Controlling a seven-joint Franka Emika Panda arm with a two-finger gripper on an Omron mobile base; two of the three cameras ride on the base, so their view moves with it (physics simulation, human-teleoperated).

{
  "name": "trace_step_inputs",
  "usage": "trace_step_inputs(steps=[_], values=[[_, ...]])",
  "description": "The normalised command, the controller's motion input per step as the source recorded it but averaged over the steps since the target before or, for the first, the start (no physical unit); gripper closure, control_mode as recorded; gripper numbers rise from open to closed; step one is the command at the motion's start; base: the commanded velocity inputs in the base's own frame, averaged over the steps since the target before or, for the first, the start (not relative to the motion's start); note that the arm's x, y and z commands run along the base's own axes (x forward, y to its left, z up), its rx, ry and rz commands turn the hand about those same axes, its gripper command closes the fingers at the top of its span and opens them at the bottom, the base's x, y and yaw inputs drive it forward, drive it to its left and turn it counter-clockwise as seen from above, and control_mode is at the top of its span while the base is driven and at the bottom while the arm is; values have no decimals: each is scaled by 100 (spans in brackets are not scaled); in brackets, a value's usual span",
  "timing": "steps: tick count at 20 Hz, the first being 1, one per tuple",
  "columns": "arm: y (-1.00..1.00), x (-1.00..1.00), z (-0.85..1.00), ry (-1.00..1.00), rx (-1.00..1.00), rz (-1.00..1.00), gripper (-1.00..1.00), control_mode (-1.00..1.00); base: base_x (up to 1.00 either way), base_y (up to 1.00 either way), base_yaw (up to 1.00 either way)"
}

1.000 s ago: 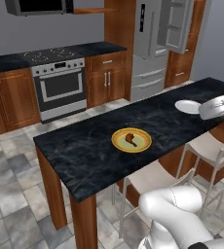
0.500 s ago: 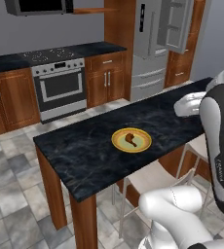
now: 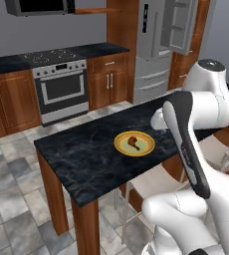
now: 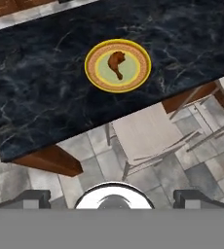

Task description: Transport the chicken drumstick and garlic to the fridge. Place the chicken drumstick on the rack containing meat and place the garlic on the rack containing the vegetable, ensuring meats and vegetables are on different racks.

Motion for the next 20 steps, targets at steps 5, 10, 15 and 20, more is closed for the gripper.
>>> trace_step_inputs(steps=[5,10,15,20], values=[[0,81,-50,32,0,0,-100,-100,0,0,0],[0,71,-56,29,-1,0,-100,-100,0,0,0],[0,46,-49,10,-2,0,-100,-100,0,0,0],[1,27,-47,0,-4,0,-100,-100,0,0,0]])
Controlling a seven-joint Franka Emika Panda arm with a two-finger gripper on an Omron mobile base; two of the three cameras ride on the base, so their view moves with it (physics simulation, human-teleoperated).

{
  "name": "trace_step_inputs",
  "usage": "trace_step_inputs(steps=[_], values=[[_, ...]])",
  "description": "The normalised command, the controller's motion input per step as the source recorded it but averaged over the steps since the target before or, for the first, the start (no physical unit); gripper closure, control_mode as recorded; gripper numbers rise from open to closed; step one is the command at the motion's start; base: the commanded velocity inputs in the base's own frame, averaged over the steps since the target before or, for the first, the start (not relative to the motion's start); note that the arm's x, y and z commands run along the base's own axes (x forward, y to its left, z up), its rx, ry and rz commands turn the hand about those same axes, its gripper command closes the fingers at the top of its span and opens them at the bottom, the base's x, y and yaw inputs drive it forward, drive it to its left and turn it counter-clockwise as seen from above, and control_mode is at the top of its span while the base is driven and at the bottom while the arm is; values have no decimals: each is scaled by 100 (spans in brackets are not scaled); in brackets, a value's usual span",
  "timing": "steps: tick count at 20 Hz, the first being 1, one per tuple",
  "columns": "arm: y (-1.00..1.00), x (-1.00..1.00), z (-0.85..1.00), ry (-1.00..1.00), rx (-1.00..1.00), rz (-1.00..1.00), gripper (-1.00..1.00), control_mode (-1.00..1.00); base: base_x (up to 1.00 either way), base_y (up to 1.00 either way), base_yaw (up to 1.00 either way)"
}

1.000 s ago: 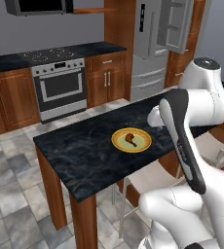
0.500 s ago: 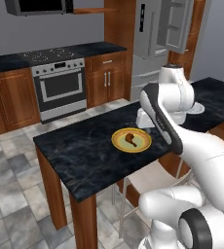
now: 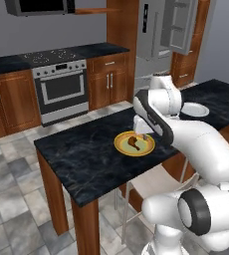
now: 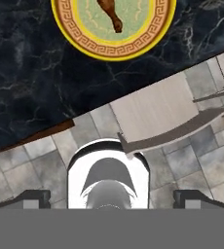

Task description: Transport the chicken drumstick and garlic to the fridge. Place the chicken drumstick on the rack containing meat and place the garlic on the rack containing the vegetable, ensuring meats and vegetables are on different racks.

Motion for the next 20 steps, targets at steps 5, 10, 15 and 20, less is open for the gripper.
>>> trace_step_inputs(steps=[5,10,15,20], values=[[6,36,-67,0,0,0,-100,-100,0,0,0],[3,50,-57,-5,1,0,-100,-100,0,0,0],[0,76,-35,-4,0,0,-100,-100,0,0,0],[0,65,-27,-2,0,0,-100,-100,0,0,0]])
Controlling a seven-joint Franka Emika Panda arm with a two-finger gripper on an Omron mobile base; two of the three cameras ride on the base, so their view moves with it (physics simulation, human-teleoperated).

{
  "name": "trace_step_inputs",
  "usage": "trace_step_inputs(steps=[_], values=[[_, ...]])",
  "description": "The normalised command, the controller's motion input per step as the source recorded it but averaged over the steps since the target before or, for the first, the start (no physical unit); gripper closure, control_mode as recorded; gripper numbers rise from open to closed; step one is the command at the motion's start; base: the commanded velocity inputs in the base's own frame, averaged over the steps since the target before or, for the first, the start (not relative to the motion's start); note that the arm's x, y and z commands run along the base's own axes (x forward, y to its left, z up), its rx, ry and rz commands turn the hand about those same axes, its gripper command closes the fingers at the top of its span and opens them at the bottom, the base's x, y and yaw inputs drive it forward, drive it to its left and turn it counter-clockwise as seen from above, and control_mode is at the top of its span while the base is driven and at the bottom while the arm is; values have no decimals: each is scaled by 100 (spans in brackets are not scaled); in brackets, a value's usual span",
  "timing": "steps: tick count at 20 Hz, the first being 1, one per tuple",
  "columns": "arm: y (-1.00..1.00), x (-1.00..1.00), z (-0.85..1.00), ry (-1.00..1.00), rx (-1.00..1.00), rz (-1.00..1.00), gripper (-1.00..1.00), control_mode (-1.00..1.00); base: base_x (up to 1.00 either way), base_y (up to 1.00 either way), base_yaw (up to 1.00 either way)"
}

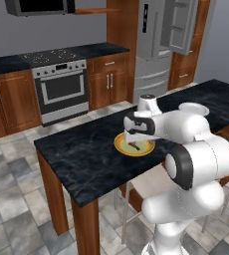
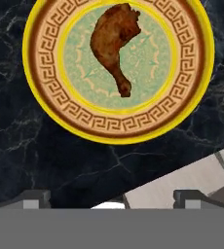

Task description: Transport the chicken drumstick and garlic to the fridge. Place the chicken drumstick on the rack containing meat and place the garlic on the rack containing the vegetable, ensuring meats and vegetables are on different racks.

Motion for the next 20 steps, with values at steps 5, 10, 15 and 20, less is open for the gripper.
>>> trace_step_inputs(steps=[5,10,15,20], values=[[0,70,-22,-1,0,0,-100,-100,0,0,0],[3,73,-27,0,0,0,-100,-100,0,0,0],[9,49,-44,1,0,0,-100,-100,0,0,0],[3,52,-36,0,0,0,-100,-100,0,0,0]])
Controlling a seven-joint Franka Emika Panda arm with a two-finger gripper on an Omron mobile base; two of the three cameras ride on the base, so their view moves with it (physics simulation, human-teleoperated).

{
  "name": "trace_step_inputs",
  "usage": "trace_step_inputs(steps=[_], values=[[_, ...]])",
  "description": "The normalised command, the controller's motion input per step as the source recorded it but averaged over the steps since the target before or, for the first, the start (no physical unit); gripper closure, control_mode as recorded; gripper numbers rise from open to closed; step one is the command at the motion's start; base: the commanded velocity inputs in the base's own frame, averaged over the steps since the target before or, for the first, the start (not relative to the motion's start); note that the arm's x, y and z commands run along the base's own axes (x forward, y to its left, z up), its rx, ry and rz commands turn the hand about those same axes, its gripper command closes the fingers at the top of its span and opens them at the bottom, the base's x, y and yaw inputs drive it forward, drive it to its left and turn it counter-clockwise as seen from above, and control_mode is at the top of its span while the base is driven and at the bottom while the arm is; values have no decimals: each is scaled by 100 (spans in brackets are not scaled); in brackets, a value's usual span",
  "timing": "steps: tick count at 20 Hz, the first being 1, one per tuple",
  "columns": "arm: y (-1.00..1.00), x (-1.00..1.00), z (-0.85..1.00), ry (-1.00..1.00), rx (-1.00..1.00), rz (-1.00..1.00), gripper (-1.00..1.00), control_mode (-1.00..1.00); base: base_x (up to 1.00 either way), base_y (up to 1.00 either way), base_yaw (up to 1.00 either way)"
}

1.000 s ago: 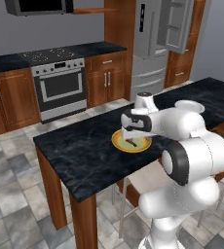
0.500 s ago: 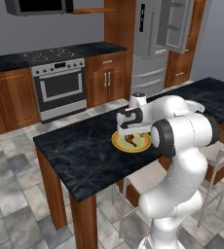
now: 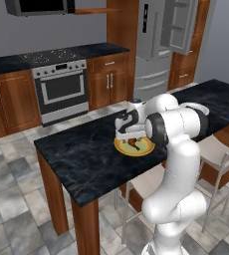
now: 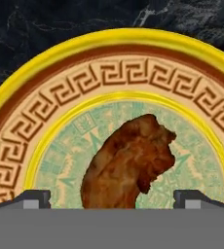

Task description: Transport the chicken drumstick and garlic to the fridge. Place the chicken drumstick on the rack containing meat and place the garlic on the rack containing the vegetable, ensuring meats and vegetables are on different racks.

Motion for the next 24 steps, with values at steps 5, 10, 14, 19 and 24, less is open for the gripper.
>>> trace_step_inputs(steps=[5,10,14,19,24], values=[[0,22,-37,3,1,0,-100,-100,0,0,0],[2,-23,-39,9,1,0,-100,-100,0,0,0],[12,-39,-34,5,0,-1,100,-100,0,0,0],[27,-32,-41,6,1,-4,100,-100,0,0,0],[22,-19,-56,5,2,-4,100,-100,0,0,0]])
